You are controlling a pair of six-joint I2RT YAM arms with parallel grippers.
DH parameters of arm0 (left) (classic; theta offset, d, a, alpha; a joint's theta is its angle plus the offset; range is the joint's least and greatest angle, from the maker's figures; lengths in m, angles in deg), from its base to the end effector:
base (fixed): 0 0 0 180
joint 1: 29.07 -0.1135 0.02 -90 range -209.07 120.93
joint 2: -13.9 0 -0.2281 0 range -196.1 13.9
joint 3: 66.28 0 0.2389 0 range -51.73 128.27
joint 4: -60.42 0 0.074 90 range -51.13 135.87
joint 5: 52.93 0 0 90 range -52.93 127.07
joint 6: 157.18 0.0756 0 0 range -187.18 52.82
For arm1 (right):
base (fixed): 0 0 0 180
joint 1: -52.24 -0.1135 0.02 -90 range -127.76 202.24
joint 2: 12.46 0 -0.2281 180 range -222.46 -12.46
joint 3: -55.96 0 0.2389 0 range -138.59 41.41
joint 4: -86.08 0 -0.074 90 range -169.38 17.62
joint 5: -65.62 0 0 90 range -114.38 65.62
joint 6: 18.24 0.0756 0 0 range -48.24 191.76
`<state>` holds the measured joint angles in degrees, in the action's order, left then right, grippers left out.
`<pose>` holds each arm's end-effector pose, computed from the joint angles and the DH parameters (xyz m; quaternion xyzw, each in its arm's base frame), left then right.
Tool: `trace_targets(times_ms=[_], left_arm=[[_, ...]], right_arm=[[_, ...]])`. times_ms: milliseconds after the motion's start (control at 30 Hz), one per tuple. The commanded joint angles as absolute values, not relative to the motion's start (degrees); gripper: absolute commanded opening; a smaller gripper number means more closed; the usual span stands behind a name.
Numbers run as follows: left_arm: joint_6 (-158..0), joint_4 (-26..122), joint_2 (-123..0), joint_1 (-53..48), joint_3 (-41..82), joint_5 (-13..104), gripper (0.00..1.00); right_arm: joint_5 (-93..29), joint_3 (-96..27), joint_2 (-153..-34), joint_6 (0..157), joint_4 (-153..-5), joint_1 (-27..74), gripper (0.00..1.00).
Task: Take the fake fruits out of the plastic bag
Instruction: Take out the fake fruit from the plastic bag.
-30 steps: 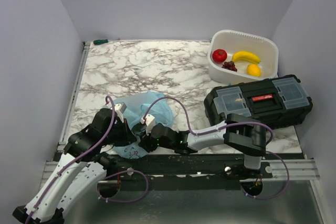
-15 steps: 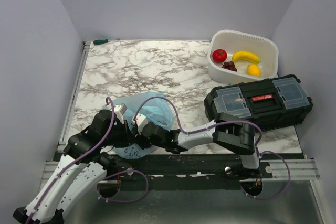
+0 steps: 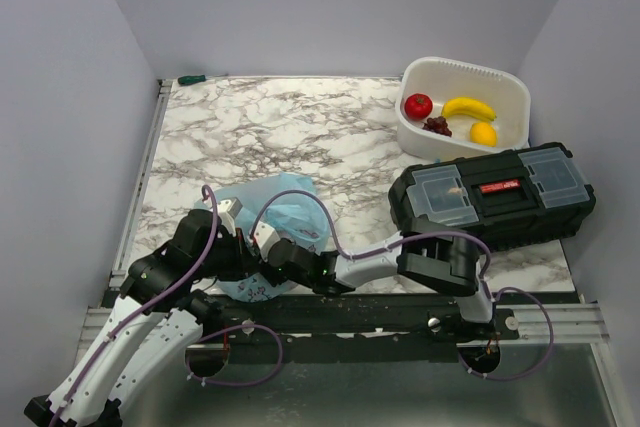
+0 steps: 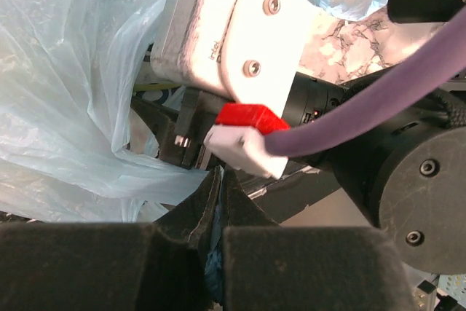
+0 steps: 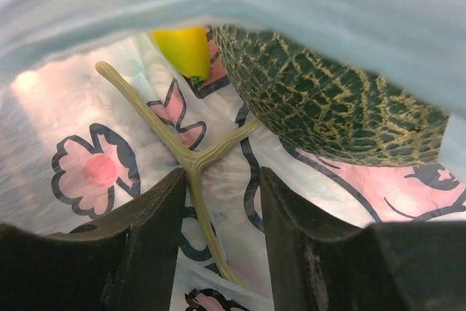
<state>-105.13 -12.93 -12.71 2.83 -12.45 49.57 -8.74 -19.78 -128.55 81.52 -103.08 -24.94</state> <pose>0.1025 -0.0831 0.2184 -0.0080 0.9230 -0.2954 0.2466 0.1148 0.4128 0.0877 -0.4234 0.7550 0.2486 0.4346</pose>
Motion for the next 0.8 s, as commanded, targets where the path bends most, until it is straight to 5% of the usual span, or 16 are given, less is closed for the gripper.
trace_targets(times_ms=[0,233,500,767], left_arm=[[-104.49,-12.05,-12.15,3.01,-12.55,50.35,0.00],[-104.53,-12.00,-11.86,2.98,-12.62,50.40,0.00],[-104.53,-11.96,-11.88,2.99,-12.54,50.28,0.00],[-104.95,-12.56,-11.17,3.01,-11.68,49.77,0.00]], right_arm=[[-1.97,-20.05,-132.05,77.80,-100.05,-25.86,0.49],[-2.27,-19.13,-131.15,79.11,-101.43,-25.89,0.37],[0.92,-18.23,-126.31,80.42,-103.78,-25.80,0.01],[-2.60,-15.07,-118.62,83.05,-106.19,-25.73,0.01]])
